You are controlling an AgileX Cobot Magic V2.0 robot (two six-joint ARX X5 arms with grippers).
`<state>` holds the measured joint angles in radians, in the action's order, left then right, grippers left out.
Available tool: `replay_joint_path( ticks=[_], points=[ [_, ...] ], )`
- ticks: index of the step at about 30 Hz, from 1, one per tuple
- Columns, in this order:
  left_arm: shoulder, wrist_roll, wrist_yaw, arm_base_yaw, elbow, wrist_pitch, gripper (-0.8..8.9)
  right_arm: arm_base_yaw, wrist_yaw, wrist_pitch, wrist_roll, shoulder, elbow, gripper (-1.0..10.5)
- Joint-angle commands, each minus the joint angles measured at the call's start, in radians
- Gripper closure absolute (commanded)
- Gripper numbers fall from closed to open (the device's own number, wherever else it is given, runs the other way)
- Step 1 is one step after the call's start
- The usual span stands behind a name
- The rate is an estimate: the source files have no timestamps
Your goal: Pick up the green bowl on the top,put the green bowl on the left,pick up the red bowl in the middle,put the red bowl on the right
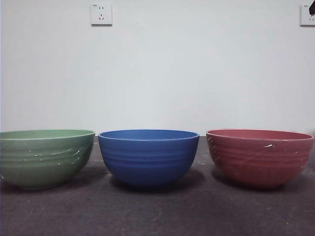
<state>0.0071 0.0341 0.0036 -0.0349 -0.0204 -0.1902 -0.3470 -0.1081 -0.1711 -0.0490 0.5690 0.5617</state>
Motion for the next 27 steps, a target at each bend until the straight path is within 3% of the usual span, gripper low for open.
replay_joint_path(
  ticks=[1, 19, 24, 27],
  points=[
    [-0.005, -0.013, 0.003, 0.003, 0.018, 0.003, 8.17, 0.000, -0.003, 0.005, -0.010, 0.000, -0.002, 9.4],
    [-0.004, -0.012, -0.001, 0.003, 0.017, 0.003, 8.17, 0.000, -0.003, 0.002, -0.010, 0.000, -0.002, 9.4],
    [-0.004, -0.012, -0.001, 0.003, 0.017, 0.003, 8.17, -0.003, -0.001, -0.026, 0.024, -0.017, -0.002, 9.4],
    [-0.004, -0.012, 0.000, 0.003, 0.017, 0.004, 8.17, 0.016, -0.055, -0.095, 0.096, -0.103, -0.008, 9.4]
  ],
)
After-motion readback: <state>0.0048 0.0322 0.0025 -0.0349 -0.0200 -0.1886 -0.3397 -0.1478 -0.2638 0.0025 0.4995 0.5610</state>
